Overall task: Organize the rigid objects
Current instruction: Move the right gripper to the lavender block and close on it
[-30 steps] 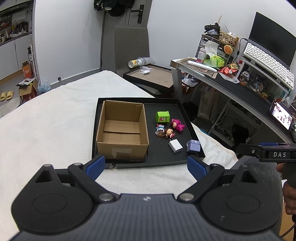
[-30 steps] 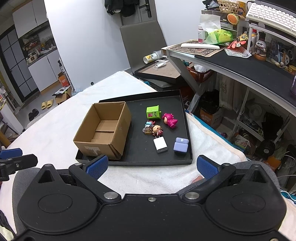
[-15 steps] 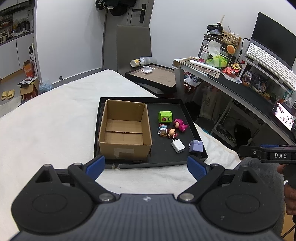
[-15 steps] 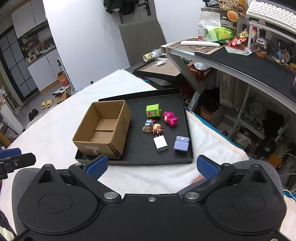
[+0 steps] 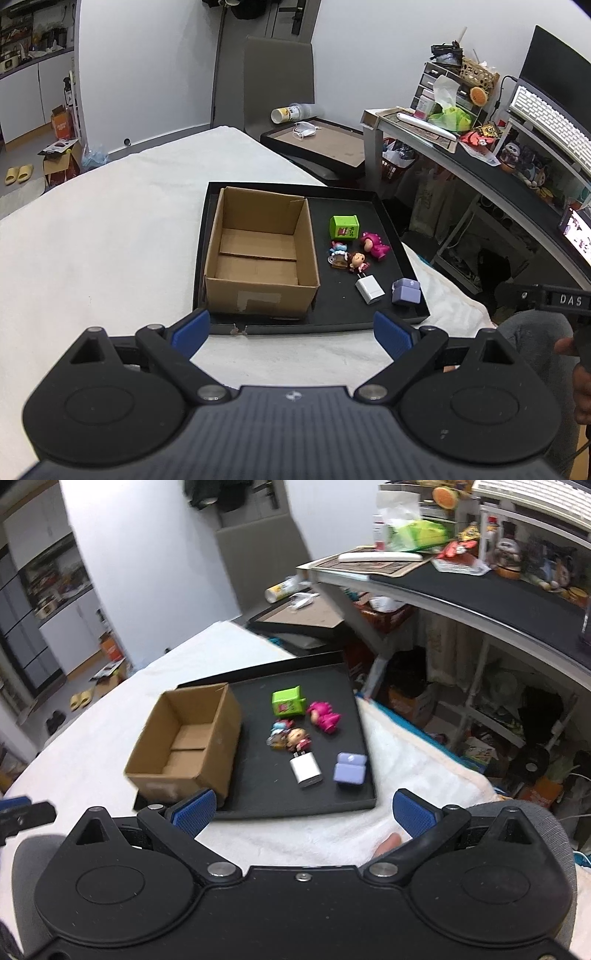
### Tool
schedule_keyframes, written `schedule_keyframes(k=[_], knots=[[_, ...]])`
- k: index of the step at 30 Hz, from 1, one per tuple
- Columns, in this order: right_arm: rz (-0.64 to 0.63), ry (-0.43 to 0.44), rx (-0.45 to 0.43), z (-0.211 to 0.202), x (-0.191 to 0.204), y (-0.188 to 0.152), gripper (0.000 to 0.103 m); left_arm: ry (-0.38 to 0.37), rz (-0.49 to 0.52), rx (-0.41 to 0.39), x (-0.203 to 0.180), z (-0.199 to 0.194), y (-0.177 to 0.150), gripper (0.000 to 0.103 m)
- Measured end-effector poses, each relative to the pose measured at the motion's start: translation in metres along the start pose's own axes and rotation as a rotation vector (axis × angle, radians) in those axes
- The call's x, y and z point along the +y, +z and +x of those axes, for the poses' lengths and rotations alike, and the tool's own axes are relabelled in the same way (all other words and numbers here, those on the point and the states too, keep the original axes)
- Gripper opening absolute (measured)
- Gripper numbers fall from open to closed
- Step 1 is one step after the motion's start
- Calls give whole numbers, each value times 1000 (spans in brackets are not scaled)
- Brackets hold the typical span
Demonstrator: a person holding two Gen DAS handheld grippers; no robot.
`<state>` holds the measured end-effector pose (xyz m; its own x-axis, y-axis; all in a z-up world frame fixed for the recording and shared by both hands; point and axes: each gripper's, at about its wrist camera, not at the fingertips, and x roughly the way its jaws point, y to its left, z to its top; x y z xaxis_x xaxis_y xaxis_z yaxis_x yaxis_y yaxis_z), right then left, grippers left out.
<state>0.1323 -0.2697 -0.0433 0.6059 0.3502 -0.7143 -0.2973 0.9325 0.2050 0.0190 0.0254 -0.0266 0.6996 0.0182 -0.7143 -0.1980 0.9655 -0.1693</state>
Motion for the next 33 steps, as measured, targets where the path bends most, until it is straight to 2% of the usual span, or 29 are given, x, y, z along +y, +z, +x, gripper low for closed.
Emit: schedule_keyframes(k=[5,8,19,27,30,33], knots=[[17,-12,1,14,-5,4,103,4,-19,7,11,14,4,94],[24,-17,5,25,-6,6,99,4,-34,15,17,23,6,94],[64,-25,65,70,-7,11,75,15,-72,29,38,55,16,91],[116,-68,114,104,-17,19,74,24,-118,48,55,78,24,87],[129,-81,126,114,-19,21,74,24,-129,63,59,86,27,75],[156,-82,145,124,-24,26,72,24,-137,71,62,94,30,73]])
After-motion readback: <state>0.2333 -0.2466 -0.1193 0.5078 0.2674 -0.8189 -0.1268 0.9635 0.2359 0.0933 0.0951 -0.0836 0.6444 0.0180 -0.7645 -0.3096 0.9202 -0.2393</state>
